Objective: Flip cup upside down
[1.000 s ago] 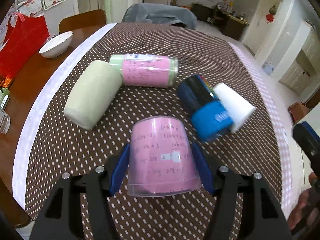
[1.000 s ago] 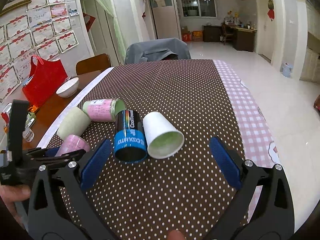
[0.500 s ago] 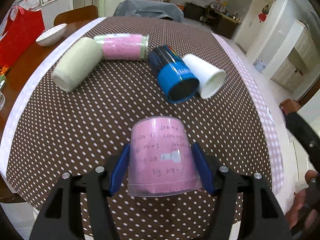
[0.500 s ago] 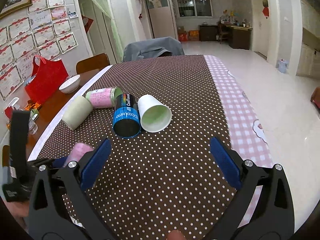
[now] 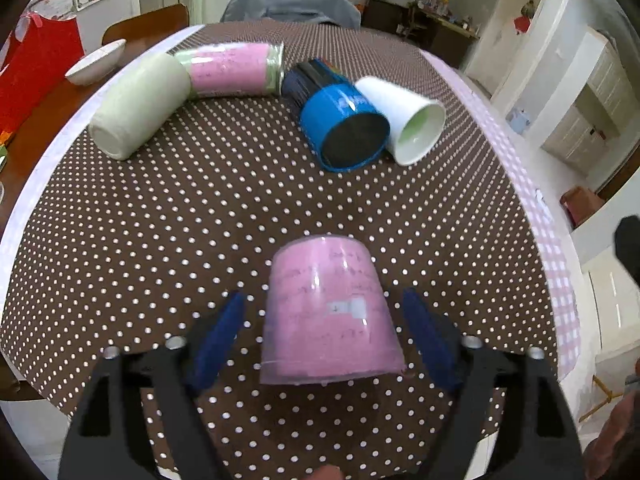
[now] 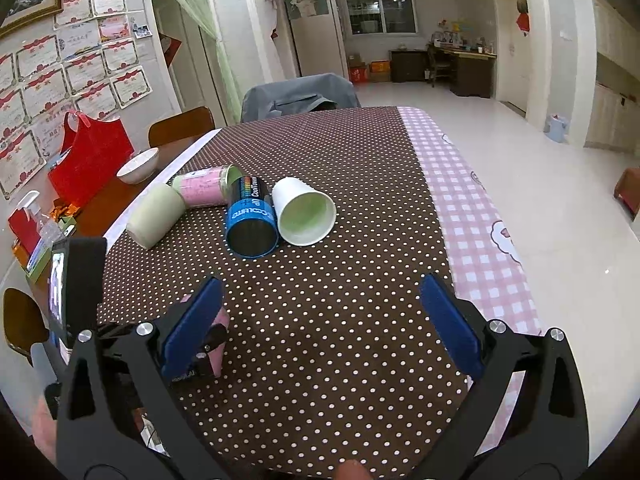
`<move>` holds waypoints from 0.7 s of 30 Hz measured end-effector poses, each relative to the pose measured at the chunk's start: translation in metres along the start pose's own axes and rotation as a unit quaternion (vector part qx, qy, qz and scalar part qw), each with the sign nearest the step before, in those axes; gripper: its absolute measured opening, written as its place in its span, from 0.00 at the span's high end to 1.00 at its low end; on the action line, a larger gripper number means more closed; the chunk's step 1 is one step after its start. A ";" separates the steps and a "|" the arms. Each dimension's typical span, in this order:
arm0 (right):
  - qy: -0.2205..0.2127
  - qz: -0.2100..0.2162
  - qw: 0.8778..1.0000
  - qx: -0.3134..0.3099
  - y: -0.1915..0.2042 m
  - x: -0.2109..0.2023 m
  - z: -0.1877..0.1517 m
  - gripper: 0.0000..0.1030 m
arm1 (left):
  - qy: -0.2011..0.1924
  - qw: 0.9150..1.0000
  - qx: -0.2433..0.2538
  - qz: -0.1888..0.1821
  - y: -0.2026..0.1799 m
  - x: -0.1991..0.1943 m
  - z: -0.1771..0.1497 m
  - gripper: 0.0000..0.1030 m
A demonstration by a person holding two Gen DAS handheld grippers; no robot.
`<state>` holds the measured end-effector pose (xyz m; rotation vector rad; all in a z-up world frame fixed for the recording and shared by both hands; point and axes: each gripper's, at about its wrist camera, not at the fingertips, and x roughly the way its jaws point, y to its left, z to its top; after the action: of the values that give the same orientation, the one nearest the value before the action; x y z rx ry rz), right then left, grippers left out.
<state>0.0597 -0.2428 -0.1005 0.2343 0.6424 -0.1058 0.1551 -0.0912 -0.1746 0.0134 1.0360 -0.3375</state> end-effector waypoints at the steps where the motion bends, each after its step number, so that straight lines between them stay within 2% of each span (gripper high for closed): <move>1: 0.000 0.003 1.000 0.000 0.002 -0.001 0.000 0.06 | -0.006 1.000 0.001 -0.001 0.001 -0.005 0.000 0.17; 9: 0.005 0.033 0.999 0.013 0.014 -0.002 0.006 0.06 | -0.061 0.997 0.019 0.032 0.007 -0.050 -0.002 0.16; 15: -0.008 0.047 0.999 0.014 0.022 -0.011 0.012 0.06 | -0.101 0.993 0.026 0.063 0.013 -0.084 -0.003 0.16; 21: 0.000 0.064 0.998 0.004 0.034 -0.013 0.015 0.06 | -0.139 0.986 0.027 0.085 0.021 -0.116 -0.006 0.16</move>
<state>0.0634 -0.2127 -0.0746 0.2829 0.6247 0.0145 0.1018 -0.0394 -0.0832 0.1006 0.7433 -0.2038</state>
